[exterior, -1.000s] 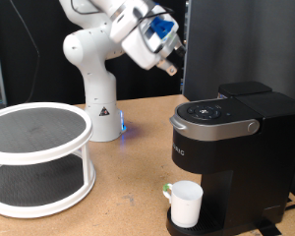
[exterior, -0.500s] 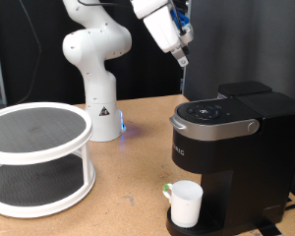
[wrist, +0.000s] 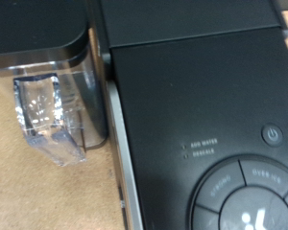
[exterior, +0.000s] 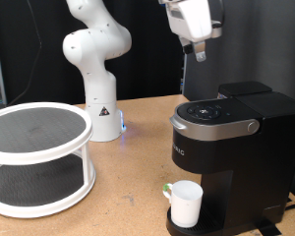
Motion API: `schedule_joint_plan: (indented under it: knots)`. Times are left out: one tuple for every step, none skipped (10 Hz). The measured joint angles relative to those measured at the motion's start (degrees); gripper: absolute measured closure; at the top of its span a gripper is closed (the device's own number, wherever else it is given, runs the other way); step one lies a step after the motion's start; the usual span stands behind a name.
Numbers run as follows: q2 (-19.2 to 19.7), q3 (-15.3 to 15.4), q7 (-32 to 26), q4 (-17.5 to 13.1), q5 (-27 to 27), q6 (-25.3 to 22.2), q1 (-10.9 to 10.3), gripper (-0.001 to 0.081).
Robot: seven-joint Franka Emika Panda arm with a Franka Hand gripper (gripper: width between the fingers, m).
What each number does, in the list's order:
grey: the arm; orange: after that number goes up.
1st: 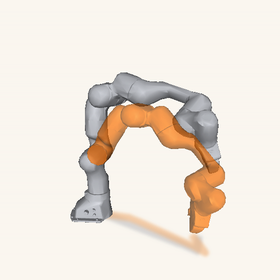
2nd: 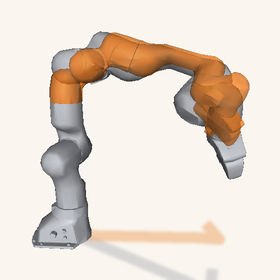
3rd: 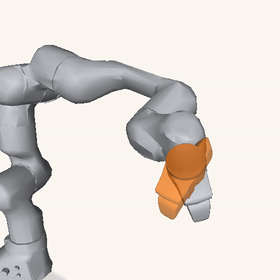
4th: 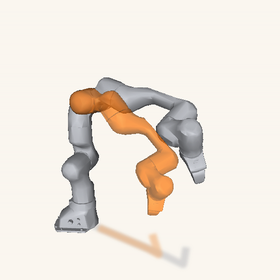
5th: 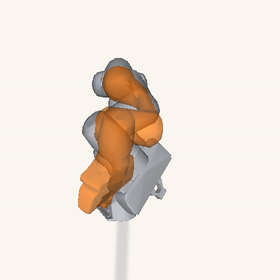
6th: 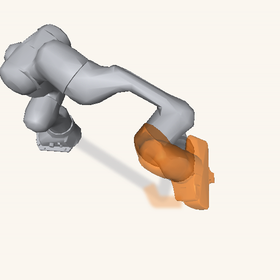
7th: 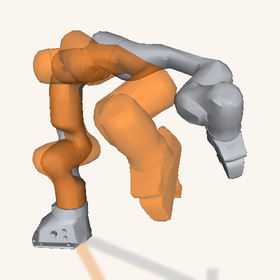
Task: Make a cup of coffee with the keurig machine
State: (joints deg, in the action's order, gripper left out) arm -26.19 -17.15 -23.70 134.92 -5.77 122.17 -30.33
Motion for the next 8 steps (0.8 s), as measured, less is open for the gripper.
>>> schedule_joint_plan:
  knots:
    - [2.5,0.0,-0.2,-2.5,0.0,-1.5,-0.3,-0.0002]
    - [5.0,0.0,-0.2,-4.6,-0.1,-2.0,-0.5,-0.0002]
    - [7.5,0.0,-0.2,-6.6,-0.4,-2.0,-0.5,-0.0002]
    - [9.7,-0.1,0.0,-8.5,-1.4,-1.9,-0.6,-0.0002]
    - [11.6,-0.1,0.0,-10.2,-2.2,-2.0,-0.6,-0.0002]
    - [11.5,-0.1,0.0,-10.0,-2.1,-2.0,-0.5,-0.0002]
    - [11.5,-0.1,-0.3,-10.0,-2.1,-2.0,-0.5,-0.0002]
    - [11.4,-0.1,-0.4,-10.0,-2.1,-2.0,-0.5,-0.0002]
